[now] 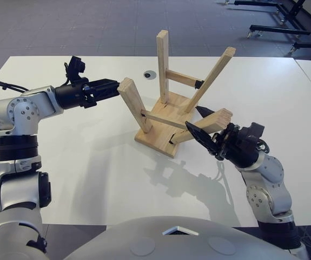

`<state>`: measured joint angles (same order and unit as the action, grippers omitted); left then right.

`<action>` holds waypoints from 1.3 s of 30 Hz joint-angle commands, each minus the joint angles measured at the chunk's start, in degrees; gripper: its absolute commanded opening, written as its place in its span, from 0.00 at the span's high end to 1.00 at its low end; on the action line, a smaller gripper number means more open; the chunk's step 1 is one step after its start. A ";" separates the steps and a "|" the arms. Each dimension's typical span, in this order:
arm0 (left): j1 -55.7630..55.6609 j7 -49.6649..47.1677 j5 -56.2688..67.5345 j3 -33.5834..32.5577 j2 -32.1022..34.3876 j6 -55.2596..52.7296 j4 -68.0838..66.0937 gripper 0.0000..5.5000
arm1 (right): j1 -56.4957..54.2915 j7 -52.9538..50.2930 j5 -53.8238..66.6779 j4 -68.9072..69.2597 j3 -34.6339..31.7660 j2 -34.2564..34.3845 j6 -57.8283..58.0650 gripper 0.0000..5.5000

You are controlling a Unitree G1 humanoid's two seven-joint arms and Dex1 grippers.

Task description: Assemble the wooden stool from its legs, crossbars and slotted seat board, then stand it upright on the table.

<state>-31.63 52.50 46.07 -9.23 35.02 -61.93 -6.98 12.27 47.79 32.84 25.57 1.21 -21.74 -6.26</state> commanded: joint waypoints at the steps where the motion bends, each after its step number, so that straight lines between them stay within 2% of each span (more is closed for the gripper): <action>1: 0.46 -0.81 -0.12 -0.15 -0.42 0.04 0.96 0.02 | 0.18 0.82 0.30 -0.21 0.59 -1.32 2.25 0.63; 12: 1.08 -1.71 0.28 -0.80 -0.82 -0.15 1.55 0.02 | -3.05 0.61 0.31 -1.03 -0.70 -2.81 3.19 0.63; 20: 1.81 -2.54 0.65 -1.34 -1.31 -0.12 2.25 0.02 | -2.42 -1.99 -4.68 -1.01 1.51 -3.75 5.21 0.63; 25: 2.27 -3.18 0.92 -1.78 -1.64 -0.12 2.69 0.02 | -5.49 -6.36 -6.49 1.25 3.04 -5.22 11.53 0.63; 34: 3.19 -4.53 1.13 -3.08 -1.99 0.07 3.08 0.02 | -9.62 -13.00 -2.44 4.20 1.72 -6.22 25.11 0.63; 39: 0.18 -5.75 4.68 -8.68 0.05 -2.93 1.47 0.02 | -9.74 -13.09 -2.45 4.48 2.00 -5.96 25.65 0.63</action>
<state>-29.42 47.49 49.34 -15.90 33.07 -63.05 -5.43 1.63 35.21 31.50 31.19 2.36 -27.00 16.61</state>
